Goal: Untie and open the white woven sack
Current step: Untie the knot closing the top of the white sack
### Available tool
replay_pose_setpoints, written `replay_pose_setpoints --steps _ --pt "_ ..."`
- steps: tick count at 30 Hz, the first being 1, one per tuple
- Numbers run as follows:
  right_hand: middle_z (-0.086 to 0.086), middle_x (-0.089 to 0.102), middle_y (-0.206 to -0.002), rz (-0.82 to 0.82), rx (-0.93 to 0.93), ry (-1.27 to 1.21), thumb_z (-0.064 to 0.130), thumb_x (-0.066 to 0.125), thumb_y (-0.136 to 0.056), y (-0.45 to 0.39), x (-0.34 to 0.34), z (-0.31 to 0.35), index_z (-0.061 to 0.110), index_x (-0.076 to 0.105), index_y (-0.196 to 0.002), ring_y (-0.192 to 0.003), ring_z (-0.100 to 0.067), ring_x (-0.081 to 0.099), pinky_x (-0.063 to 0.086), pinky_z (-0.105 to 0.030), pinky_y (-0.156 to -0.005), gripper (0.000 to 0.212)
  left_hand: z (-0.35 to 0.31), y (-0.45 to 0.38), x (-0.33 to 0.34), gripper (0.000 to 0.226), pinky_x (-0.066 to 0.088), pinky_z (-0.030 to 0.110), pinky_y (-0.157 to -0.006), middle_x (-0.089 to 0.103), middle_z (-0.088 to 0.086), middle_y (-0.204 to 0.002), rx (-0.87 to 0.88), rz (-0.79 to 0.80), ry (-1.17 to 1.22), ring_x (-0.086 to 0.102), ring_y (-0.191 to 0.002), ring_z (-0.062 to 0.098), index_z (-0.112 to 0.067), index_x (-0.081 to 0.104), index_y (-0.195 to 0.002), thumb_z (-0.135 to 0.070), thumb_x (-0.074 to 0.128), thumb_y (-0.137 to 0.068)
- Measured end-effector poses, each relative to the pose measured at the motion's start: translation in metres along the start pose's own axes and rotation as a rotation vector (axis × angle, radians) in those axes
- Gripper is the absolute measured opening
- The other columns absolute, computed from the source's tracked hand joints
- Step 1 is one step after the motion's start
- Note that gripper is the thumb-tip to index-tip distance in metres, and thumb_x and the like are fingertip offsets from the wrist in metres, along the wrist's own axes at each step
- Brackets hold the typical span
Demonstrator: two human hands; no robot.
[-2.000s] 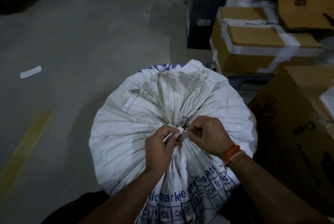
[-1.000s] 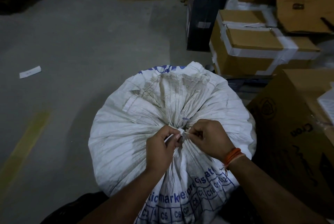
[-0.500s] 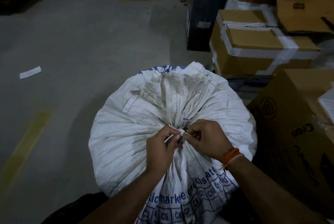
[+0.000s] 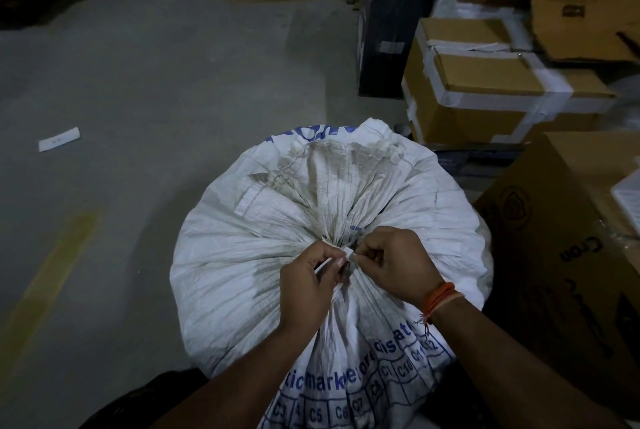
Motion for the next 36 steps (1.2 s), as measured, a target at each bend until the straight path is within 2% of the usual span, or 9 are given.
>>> replay_pose_setpoints --steps 4,8,13,17,25,30,33,36 --pt "0.001 0.067 -0.071 0.003 0.003 -0.005 0.014 0.079 -0.079 0.0 0.0 0.0 0.016 0.075 -0.073 -0.062 -0.011 0.06 0.051 -0.026 -0.06 0.007 0.001 -0.001 0.0 0.018 0.067 0.049 -0.075 0.078 -0.011 -0.089 -0.001 0.005 -0.003 0.078 -0.079 0.012 -0.032 0.074 -0.09 -0.016 0.07 -0.097" --pt "0.005 0.065 -0.067 -0.007 0.004 -0.012 0.019 0.081 -0.077 0.003 -0.003 0.001 0.019 0.075 -0.072 -0.059 -0.007 0.058 0.05 -0.022 -0.057 0.008 -0.001 0.0 0.0 0.016 0.067 0.042 -0.077 0.078 -0.014 -0.089 0.024 0.003 -0.024 0.077 -0.082 0.009 -0.034 0.074 -0.091 -0.019 0.07 -0.096" --pt "0.007 0.066 -0.066 0.026 0.003 -0.025 0.026 0.084 -0.076 0.007 -0.011 -0.001 0.02 0.076 -0.073 -0.059 -0.006 0.06 0.052 -0.021 -0.058 0.01 -0.002 -0.001 0.0 0.02 0.068 0.04 -0.073 0.078 -0.013 -0.086 0.007 -0.001 -0.019 0.077 -0.074 0.009 -0.032 0.074 -0.089 -0.014 0.071 -0.097" --pt "0.005 0.068 -0.068 0.028 0.013 0.019 0.02 0.081 -0.077 0.005 -0.014 -0.002 0.017 0.077 -0.072 -0.061 -0.008 0.061 0.054 -0.026 -0.062 0.008 -0.002 -0.001 0.0 0.022 0.068 0.039 -0.073 0.079 -0.013 -0.088 -0.023 0.001 0.003 0.078 -0.072 0.009 -0.033 0.074 -0.089 -0.013 0.071 -0.097" --pt "0.0 0.068 -0.07 0.023 -0.004 0.025 0.015 0.08 -0.079 -0.001 -0.005 0.004 0.014 0.077 -0.072 -0.063 -0.012 0.06 0.05 -0.027 -0.061 0.008 0.0 -0.001 0.0 0.02 0.066 0.039 -0.073 0.079 -0.012 -0.09 -0.028 0.005 -0.006 0.077 -0.078 0.01 -0.032 0.075 -0.09 -0.013 0.071 -0.097" --pt "0.001 0.068 -0.07 0.018 0.0 0.012 0.018 0.08 -0.079 0.0 -0.004 0.002 0.017 0.077 -0.073 -0.062 -0.011 0.06 0.052 -0.028 -0.061 0.007 -0.001 -0.001 0.0 0.023 0.063 0.03 -0.071 0.079 -0.012 -0.089 -0.028 0.001 -0.001 0.077 -0.076 0.009 -0.034 0.075 -0.089 -0.012 0.071 -0.097" --pt "0.007 0.066 -0.067 0.023 -0.006 -0.007 0.021 0.082 -0.078 0.003 -0.006 0.002 0.02 0.076 -0.073 -0.059 -0.006 0.059 0.051 -0.022 -0.058 0.007 -0.001 -0.002 0.0 0.02 0.065 0.033 -0.071 0.079 -0.012 -0.087 -0.019 -0.002 -0.017 0.077 -0.076 0.01 -0.033 0.075 -0.09 -0.014 0.072 -0.097" --pt "0.012 0.061 -0.065 0.021 0.001 -0.032 0.024 0.083 -0.077 0.007 -0.011 -0.001 0.02 0.076 -0.072 -0.058 -0.004 0.058 0.048 -0.016 -0.057 0.009 -0.003 -0.002 0.0 0.019 0.063 0.027 -0.068 0.078 -0.012 -0.082 -0.005 -0.013 -0.034 0.075 -0.071 0.008 -0.031 0.075 -0.088 -0.014 0.073 -0.096"
Point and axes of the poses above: each hand's wrist, its own y-axis away from the middle knuckle, its own x-axis out of the palm, z = x × y, the point moved 1 cm from there along -y, towards the middle knuckle
